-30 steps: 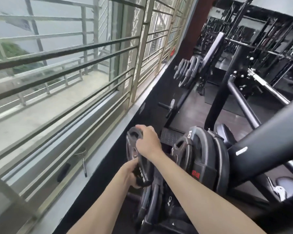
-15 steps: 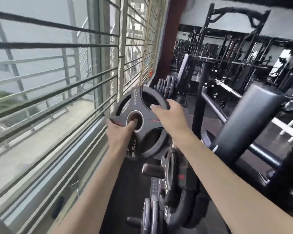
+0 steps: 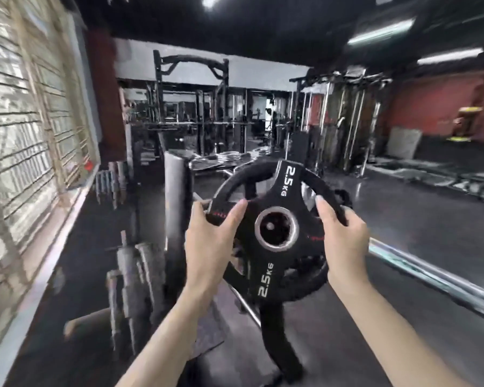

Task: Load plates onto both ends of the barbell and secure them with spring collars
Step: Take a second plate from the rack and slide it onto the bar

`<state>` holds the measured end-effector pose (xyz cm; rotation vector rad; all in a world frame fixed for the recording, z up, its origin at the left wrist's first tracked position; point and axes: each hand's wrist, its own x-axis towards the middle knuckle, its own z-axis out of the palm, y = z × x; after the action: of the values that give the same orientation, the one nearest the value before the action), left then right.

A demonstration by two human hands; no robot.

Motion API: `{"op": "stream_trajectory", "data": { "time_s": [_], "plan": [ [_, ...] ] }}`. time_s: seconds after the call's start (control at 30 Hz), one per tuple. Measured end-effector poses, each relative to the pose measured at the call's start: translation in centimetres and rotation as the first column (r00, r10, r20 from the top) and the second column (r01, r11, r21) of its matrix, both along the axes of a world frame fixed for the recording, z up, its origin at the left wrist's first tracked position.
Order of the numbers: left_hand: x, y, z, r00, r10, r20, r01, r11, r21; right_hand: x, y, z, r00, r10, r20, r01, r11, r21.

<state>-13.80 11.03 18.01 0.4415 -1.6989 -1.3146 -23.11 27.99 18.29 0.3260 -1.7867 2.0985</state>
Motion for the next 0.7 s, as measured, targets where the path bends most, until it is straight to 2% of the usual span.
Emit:
{"op": "stream_trajectory", "data": {
  "time_s": [0.2,0.33,0.5,0.7],
  "plan": [
    [-6.1,16.6,0.0,0.985,-0.167,-0.043,0.170,0.982,0.077,-3.3,18.4,0.9,0.978,-0.205,-0.030,0.207,0.970,0.127],
    [-8.4,25.1,-0.4,0.959,-0.280,-0.043,0.283,0.952,0.111,-4.7,27.5,0.0,0.965,-0.262,-0.004,0.260,0.956,0.138],
    [-9.8,31.9,-1.5,0.936,-0.351,0.014,0.346,0.928,0.136,-5.4,34.5,-2.1,0.949,-0.312,0.045,0.303,0.942,0.143],
    [-11.1,35.0,-3.0,0.924,-0.361,0.127,0.340,0.927,0.159,-6.0,37.7,-4.9,0.944,-0.307,0.122,0.286,0.944,0.164]
  ]
}}
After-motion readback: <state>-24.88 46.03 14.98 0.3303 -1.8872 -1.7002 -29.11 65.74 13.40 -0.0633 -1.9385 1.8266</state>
